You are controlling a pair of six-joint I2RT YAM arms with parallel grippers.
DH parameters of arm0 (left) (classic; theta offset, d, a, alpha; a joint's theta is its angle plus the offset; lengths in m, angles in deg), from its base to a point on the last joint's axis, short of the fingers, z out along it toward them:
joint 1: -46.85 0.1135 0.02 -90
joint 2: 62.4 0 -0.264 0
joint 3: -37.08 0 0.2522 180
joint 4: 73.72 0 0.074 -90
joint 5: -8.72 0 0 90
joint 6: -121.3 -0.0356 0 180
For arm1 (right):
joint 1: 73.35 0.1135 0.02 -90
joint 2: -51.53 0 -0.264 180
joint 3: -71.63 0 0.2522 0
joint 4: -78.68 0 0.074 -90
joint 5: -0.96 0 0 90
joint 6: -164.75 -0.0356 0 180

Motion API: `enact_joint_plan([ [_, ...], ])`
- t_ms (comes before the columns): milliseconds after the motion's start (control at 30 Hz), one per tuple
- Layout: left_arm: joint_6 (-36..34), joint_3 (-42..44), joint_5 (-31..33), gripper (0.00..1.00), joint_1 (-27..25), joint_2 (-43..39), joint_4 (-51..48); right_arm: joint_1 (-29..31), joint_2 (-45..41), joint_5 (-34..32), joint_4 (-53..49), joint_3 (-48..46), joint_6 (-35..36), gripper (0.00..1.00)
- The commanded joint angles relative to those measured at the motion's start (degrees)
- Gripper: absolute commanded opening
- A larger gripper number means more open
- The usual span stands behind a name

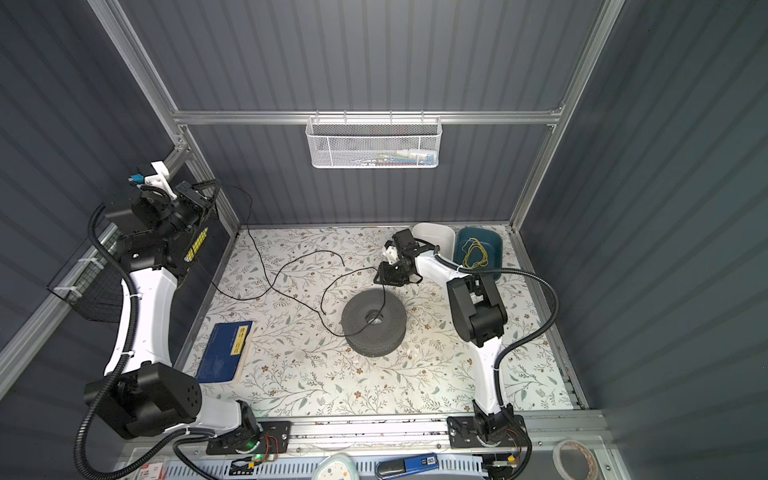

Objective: Wrap the cables

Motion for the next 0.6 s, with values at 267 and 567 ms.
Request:
enact_joint_plan([
  [267,-1.6,-0.4,-0.8,0.0,-0.3,-1.0,0.1,-0.1,-3.4,3.6,2.9,2.0,-1.6,0.0],
  [567,-7.6,-3.4,3.9,0.0,-8.7,3.3,-4.9,-2.3,-19.0,-1.7,5.6,5.4,-3.1,0.0],
])
